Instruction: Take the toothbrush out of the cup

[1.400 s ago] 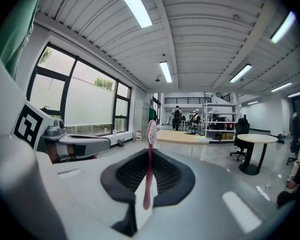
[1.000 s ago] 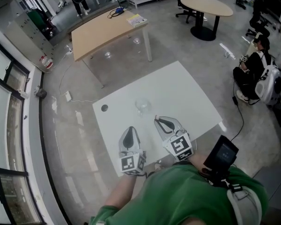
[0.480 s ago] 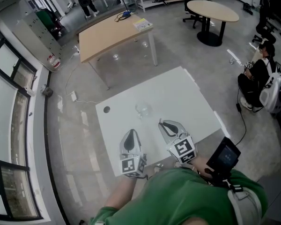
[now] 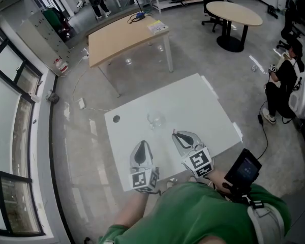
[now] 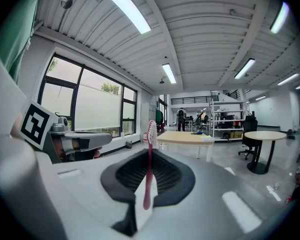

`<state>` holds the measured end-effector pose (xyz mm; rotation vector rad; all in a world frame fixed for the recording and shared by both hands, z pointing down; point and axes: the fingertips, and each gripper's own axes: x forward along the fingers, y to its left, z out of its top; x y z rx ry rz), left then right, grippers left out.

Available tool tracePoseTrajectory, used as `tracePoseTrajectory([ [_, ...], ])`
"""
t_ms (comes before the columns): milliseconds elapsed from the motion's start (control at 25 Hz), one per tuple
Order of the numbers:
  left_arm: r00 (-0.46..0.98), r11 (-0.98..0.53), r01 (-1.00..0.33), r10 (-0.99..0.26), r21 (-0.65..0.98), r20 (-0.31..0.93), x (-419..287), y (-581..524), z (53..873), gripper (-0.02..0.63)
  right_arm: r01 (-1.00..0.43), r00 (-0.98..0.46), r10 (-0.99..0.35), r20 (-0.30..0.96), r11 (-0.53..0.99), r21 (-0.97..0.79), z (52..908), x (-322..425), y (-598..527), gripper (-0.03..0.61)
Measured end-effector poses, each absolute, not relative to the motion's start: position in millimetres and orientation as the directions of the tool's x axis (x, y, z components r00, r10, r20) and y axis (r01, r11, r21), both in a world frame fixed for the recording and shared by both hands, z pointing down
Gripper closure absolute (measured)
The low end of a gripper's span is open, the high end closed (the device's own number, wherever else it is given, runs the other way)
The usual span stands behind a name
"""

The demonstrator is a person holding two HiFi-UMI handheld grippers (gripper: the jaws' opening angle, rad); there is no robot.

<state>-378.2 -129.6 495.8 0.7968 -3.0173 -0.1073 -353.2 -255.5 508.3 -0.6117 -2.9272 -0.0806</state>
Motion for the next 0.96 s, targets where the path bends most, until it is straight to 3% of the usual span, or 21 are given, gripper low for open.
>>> tracePoseTrajectory([
  [560, -0.875, 0.873, -0.481, -0.484, 0.077, 0.013, -376.8, -160.4, 484.8, 0.607, 0.410, -0.901, 0.403, 0.159, 0.912, 0.016, 496.8, -354.9, -283.7, 0.558],
  [960, -0.873, 0.871, -0.485, -0.487, 0.081, 0.012, -380.6, -121.8, 493.8, 0.606, 0.405, -0.904, 0.396, 0.163, 0.914, 0.029, 503.7, -359.3, -245.0, 0.558],
])
